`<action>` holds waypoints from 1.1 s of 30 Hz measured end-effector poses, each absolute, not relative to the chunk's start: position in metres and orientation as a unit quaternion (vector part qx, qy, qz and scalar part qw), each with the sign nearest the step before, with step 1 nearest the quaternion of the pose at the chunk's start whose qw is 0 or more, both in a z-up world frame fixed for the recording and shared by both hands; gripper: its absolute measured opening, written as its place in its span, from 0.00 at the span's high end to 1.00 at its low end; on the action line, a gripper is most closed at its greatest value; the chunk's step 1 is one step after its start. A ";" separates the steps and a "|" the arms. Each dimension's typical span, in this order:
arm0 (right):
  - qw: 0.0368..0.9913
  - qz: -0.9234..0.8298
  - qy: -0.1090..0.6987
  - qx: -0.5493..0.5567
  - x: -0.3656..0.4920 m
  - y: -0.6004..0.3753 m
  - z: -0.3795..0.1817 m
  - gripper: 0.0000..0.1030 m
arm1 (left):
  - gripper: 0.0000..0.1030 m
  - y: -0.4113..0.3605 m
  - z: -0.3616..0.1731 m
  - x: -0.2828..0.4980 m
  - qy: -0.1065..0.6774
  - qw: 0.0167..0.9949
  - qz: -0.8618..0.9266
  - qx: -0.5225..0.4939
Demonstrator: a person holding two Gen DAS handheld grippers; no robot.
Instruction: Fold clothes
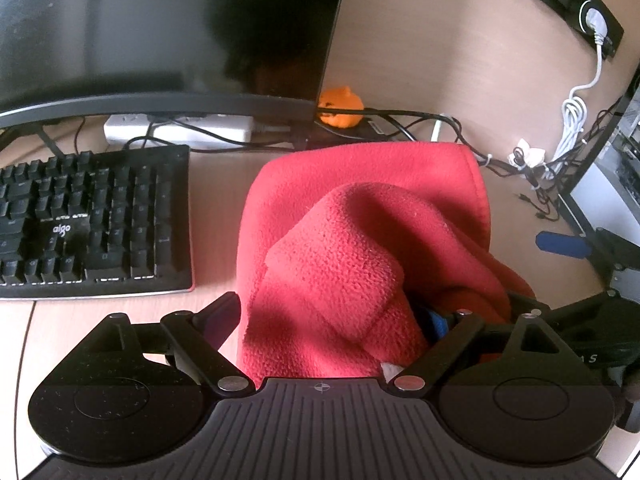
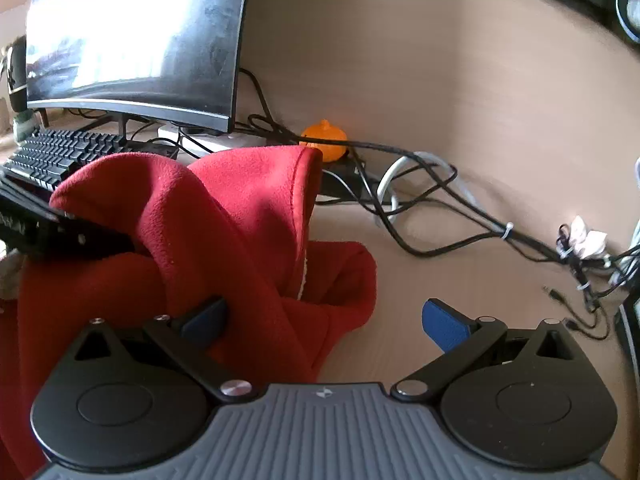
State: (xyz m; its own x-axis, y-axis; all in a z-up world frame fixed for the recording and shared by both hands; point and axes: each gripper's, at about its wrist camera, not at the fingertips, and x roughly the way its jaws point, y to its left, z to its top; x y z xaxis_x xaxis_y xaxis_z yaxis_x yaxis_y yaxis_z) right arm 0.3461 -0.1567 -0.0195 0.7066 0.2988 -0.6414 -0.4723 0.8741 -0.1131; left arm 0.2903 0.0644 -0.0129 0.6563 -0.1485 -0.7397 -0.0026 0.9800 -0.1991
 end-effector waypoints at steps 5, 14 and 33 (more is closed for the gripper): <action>0.924 0.228 0.280 -0.125 0.339 -0.169 0.000 0.00 | 0.10 0.066 0.018 0.274 0.369 0.919 -0.082 -0.114; 0.920 0.180 0.332 -0.110 0.368 -0.161 -0.033 0.00 | 0.08 0.059 0.011 0.287 0.369 0.912 -0.108 -0.143; 0.898 0.265 0.350 0.006 0.310 -0.217 -0.002 0.00 | 0.07 0.070 0.026 0.221 0.360 0.922 -0.112 -0.088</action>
